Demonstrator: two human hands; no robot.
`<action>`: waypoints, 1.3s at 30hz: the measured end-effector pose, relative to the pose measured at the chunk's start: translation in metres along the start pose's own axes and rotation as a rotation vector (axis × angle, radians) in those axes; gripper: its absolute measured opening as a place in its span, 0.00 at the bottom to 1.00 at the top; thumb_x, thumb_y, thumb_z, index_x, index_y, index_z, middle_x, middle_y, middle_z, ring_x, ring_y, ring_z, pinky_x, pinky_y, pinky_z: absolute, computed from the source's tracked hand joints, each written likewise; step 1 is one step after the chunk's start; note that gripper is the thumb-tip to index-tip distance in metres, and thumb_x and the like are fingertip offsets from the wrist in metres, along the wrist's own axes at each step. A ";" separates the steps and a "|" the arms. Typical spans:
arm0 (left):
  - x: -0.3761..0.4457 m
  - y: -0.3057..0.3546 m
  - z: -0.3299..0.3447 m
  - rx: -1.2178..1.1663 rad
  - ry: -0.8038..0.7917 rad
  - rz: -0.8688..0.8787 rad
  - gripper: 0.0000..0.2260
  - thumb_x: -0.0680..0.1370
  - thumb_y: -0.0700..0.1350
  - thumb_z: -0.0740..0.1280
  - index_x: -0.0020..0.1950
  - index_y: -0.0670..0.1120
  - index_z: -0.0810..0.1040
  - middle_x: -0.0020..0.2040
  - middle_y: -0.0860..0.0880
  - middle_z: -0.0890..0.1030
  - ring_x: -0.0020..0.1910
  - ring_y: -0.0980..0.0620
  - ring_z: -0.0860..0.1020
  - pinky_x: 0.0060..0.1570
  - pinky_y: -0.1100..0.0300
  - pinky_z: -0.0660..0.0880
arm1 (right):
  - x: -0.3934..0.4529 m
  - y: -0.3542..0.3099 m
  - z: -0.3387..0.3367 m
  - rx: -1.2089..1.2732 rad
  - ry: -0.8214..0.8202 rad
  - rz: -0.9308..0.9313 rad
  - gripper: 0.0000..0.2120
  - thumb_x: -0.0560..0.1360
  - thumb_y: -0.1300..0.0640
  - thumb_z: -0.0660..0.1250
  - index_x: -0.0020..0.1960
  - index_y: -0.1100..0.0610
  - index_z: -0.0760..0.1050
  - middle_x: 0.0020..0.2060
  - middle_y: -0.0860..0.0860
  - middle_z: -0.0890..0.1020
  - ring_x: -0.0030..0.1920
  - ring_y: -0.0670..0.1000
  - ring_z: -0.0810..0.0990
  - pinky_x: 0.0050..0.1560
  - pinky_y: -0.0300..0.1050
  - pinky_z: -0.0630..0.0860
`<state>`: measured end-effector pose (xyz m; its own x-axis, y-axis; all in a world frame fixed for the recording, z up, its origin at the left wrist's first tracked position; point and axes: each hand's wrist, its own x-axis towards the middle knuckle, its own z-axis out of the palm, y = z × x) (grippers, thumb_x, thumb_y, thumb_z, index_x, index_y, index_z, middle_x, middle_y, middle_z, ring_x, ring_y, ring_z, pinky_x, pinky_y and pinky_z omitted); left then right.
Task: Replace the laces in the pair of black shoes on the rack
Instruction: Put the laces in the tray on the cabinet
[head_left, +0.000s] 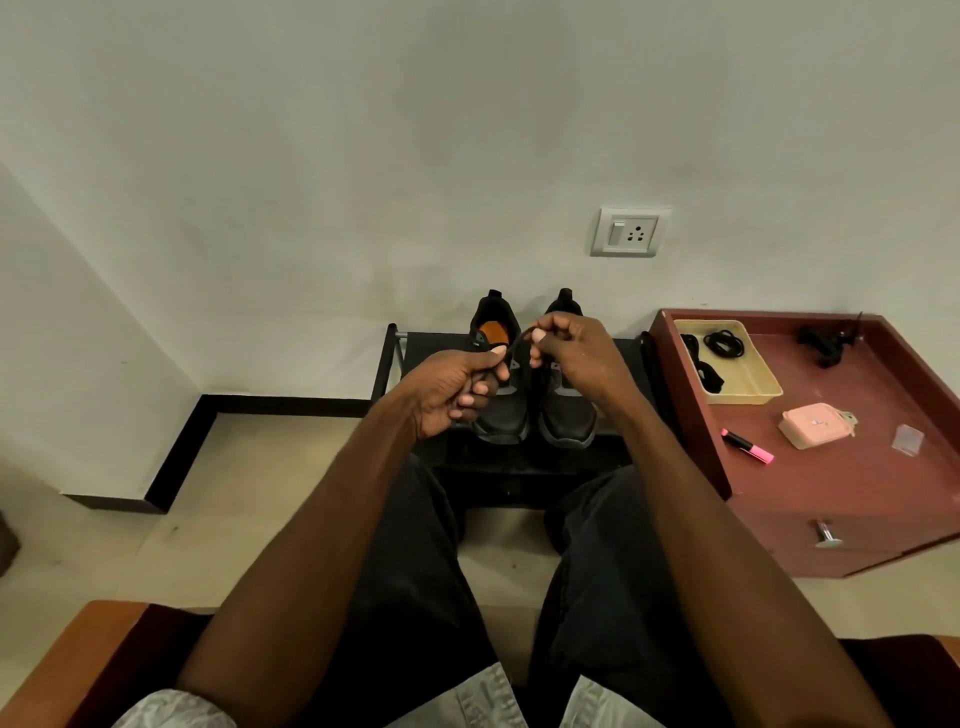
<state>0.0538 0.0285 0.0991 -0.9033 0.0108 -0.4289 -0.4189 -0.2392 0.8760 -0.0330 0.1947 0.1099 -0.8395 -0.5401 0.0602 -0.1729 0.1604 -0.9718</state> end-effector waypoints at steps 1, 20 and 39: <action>0.000 0.000 0.003 -0.026 -0.025 -0.009 0.15 0.83 0.52 0.61 0.42 0.44 0.75 0.28 0.52 0.65 0.20 0.59 0.59 0.20 0.65 0.51 | 0.002 -0.001 0.001 0.027 0.029 0.011 0.11 0.82 0.66 0.62 0.44 0.56 0.77 0.32 0.51 0.78 0.31 0.45 0.77 0.38 0.35 0.76; 0.009 0.011 0.013 0.133 0.075 0.286 0.20 0.84 0.55 0.56 0.50 0.41 0.80 0.43 0.44 0.82 0.42 0.49 0.80 0.45 0.58 0.77 | -0.023 -0.007 0.000 -0.243 -0.379 0.200 0.09 0.81 0.59 0.66 0.48 0.64 0.82 0.29 0.50 0.75 0.24 0.40 0.69 0.28 0.33 0.68; 0.003 0.001 0.017 -0.106 -0.176 0.028 0.21 0.84 0.56 0.56 0.35 0.48 0.68 0.24 0.54 0.60 0.19 0.59 0.55 0.23 0.62 0.48 | 0.008 0.014 -0.002 -0.271 -0.076 0.029 0.10 0.81 0.54 0.66 0.44 0.56 0.80 0.29 0.52 0.73 0.31 0.52 0.69 0.36 0.47 0.66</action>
<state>0.0496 0.0448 0.1024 -0.9208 0.1698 -0.3512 -0.3893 -0.3430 0.8549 -0.0434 0.1943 0.0977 -0.8067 -0.5909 0.0056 -0.2890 0.3862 -0.8760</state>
